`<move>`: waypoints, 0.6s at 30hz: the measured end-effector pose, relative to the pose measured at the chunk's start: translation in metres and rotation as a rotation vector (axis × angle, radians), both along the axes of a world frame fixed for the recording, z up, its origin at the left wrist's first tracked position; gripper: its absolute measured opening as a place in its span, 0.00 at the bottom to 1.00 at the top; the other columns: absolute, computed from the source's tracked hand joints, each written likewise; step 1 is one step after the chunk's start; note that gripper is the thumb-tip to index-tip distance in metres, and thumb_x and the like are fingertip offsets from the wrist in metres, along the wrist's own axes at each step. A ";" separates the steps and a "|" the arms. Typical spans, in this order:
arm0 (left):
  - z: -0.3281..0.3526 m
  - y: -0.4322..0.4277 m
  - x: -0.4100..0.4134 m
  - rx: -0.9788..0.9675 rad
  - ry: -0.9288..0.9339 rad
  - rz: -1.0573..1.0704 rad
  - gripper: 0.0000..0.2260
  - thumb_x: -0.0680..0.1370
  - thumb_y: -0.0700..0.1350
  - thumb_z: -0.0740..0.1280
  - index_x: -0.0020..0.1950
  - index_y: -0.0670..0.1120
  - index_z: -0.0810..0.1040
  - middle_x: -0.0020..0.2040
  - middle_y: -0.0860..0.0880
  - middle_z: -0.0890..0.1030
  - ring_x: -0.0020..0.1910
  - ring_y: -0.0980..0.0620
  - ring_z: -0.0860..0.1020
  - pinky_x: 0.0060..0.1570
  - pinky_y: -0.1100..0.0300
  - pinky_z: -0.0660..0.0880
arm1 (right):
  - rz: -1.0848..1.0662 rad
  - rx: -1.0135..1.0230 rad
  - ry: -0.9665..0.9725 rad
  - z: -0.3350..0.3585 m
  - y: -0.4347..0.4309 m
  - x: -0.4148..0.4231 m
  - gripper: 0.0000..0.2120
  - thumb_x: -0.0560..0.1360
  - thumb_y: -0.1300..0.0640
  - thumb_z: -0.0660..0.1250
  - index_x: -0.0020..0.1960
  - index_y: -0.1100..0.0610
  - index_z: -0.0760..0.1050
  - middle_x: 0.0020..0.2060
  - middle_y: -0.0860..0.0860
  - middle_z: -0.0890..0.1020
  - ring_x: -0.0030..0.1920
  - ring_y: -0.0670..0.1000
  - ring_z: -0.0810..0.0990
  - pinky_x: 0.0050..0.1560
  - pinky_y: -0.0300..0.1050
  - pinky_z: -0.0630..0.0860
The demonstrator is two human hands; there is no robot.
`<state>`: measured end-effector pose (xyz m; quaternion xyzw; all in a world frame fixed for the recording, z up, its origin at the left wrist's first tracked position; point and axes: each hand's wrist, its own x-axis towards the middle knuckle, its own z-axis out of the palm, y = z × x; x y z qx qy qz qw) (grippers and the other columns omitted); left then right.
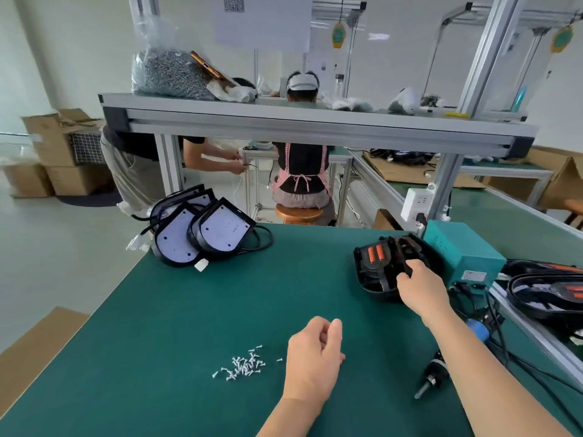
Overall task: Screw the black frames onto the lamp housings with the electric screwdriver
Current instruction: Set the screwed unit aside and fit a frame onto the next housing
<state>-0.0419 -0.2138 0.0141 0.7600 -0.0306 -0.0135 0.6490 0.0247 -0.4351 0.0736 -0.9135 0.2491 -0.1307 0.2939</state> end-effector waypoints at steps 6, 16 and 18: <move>-0.002 -0.001 0.002 -0.008 -0.004 0.001 0.15 0.80 0.55 0.64 0.36 0.50 0.74 0.33 0.50 0.79 0.33 0.56 0.84 0.42 0.50 0.80 | 0.017 -0.185 0.066 -0.003 0.014 -0.009 0.19 0.80 0.60 0.61 0.70 0.61 0.72 0.64 0.59 0.78 0.59 0.61 0.78 0.54 0.50 0.75; -0.006 -0.001 0.004 0.005 -0.022 -0.016 0.16 0.76 0.61 0.61 0.36 0.51 0.72 0.29 0.55 0.77 0.33 0.52 0.83 0.40 0.52 0.80 | -0.028 0.159 -0.126 -0.013 0.054 -0.021 0.09 0.80 0.63 0.60 0.56 0.61 0.76 0.36 0.56 0.82 0.32 0.55 0.84 0.37 0.48 0.78; -0.006 -0.002 0.004 0.013 -0.029 -0.014 0.16 0.76 0.61 0.61 0.35 0.51 0.72 0.29 0.56 0.77 0.32 0.54 0.83 0.40 0.52 0.80 | -0.034 0.227 -0.158 -0.019 0.063 -0.023 0.09 0.81 0.63 0.59 0.58 0.59 0.75 0.37 0.53 0.81 0.26 0.49 0.82 0.32 0.42 0.73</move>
